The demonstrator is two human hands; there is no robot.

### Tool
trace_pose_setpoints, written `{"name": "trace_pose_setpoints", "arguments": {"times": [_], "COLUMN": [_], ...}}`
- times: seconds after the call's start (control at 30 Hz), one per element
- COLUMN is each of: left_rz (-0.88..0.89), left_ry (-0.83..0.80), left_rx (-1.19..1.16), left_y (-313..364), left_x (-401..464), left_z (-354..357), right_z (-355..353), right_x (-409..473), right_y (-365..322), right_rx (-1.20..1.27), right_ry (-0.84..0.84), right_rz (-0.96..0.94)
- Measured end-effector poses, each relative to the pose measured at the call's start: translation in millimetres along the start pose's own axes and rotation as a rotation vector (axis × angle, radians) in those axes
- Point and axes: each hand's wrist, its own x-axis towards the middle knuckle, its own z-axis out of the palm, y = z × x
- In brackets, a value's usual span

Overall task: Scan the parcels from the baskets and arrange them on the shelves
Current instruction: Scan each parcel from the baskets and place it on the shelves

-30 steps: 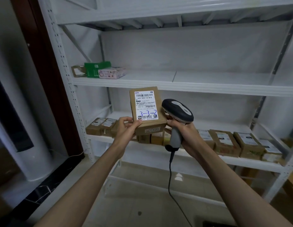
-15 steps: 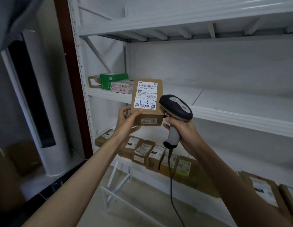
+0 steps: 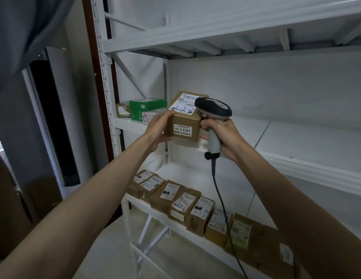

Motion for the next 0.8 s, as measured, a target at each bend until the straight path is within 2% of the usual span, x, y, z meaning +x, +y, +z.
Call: {"name": "trace_pose_setpoints", "arguments": {"times": [0.2, 0.27, 0.33, 0.4, 0.47, 0.53, 0.8], "left_rz": [-0.069, -0.061, 0.053, 0.268, 0.487, 0.605, 0.583], "left_ry": [-0.008, 0.06, 0.183, 0.256, 0.241, 0.187, 0.227], "left_rx": [0.055, 0.133, 0.32, 0.532, 0.725, 0.875, 1.06], "left_y": [-2, -8, -17, -25, -33, -41, -39], "left_x": [48, 59, 64, 61, 54, 53, 70], "left_z": [4, 5, 7, 10, 14, 17, 24], "right_z": [-1, 0, 0, 0, 2, 3, 1], "right_x": [42, 52, 59, 65, 69, 72, 83], "right_y": [11, 17, 23, 32, 40, 46, 55], "right_rx": [-0.02, -0.011, 0.006, 0.021, 0.078, 0.138, 0.082], "right_ry": [-0.08, -0.089, -0.089, -0.059, -0.043, -0.048, -0.006], "right_rz": [0.043, 0.068, 0.081, 0.094, 0.105, 0.107, 0.147]}}
